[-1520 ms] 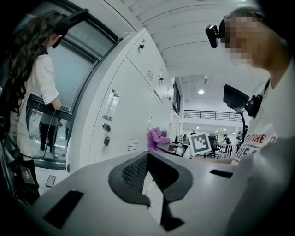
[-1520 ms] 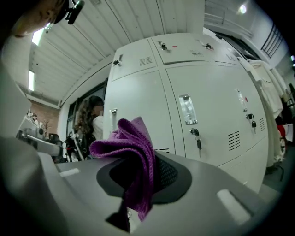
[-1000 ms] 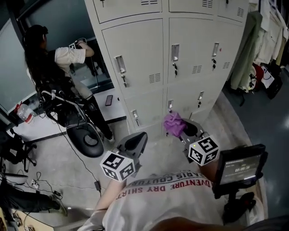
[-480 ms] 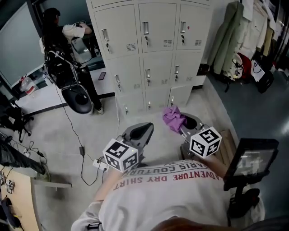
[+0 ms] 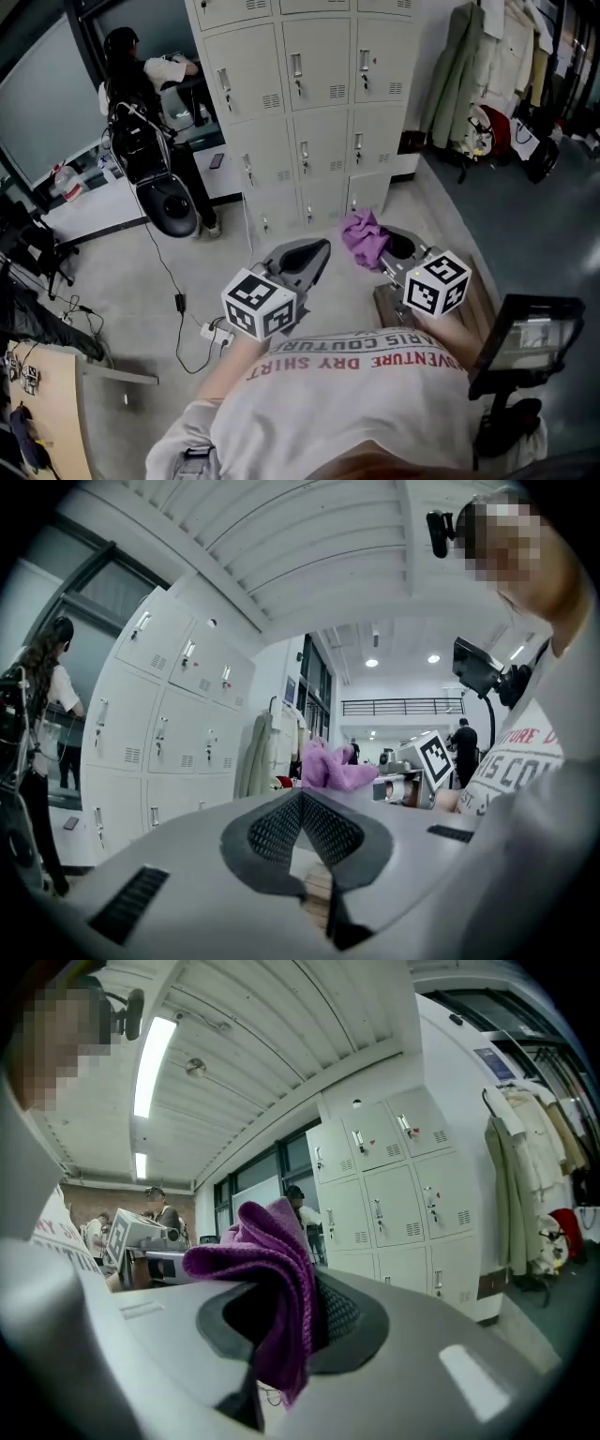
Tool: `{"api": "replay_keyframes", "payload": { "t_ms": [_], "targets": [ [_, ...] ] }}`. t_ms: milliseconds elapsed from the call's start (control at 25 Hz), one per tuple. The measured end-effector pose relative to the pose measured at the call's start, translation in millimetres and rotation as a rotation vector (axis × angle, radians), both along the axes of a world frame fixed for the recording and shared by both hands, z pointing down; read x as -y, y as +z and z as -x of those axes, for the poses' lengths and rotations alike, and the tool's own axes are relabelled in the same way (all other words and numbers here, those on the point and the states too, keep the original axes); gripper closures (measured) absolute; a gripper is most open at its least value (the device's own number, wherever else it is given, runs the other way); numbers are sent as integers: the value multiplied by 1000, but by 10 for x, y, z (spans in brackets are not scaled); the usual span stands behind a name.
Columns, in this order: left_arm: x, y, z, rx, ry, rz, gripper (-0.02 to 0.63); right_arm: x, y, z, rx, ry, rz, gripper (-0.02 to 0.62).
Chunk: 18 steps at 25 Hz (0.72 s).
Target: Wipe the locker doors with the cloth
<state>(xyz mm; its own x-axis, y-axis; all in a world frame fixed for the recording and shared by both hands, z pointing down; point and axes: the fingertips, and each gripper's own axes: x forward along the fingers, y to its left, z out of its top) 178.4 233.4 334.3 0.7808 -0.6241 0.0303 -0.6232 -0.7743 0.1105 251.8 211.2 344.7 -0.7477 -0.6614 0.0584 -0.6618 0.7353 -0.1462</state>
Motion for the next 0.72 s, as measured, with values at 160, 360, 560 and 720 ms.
{"api": "replay_keyframes", "payload": {
  "t_ms": [160,360,560,720],
  "targets": [
    [-309,-39,114,28,12,-10,604,-349,23,75,29,27,37,529],
    [-374,-103,107,30,47,-5,604,-535,0,194,35,40,21,529],
    [-652,-75,211,25,83,-10,604,-822,70,292,43,72,27,529],
    [-718,-73,290,34,94,-4,604,-842,14,278,55,103,24,529]
  ]
}}
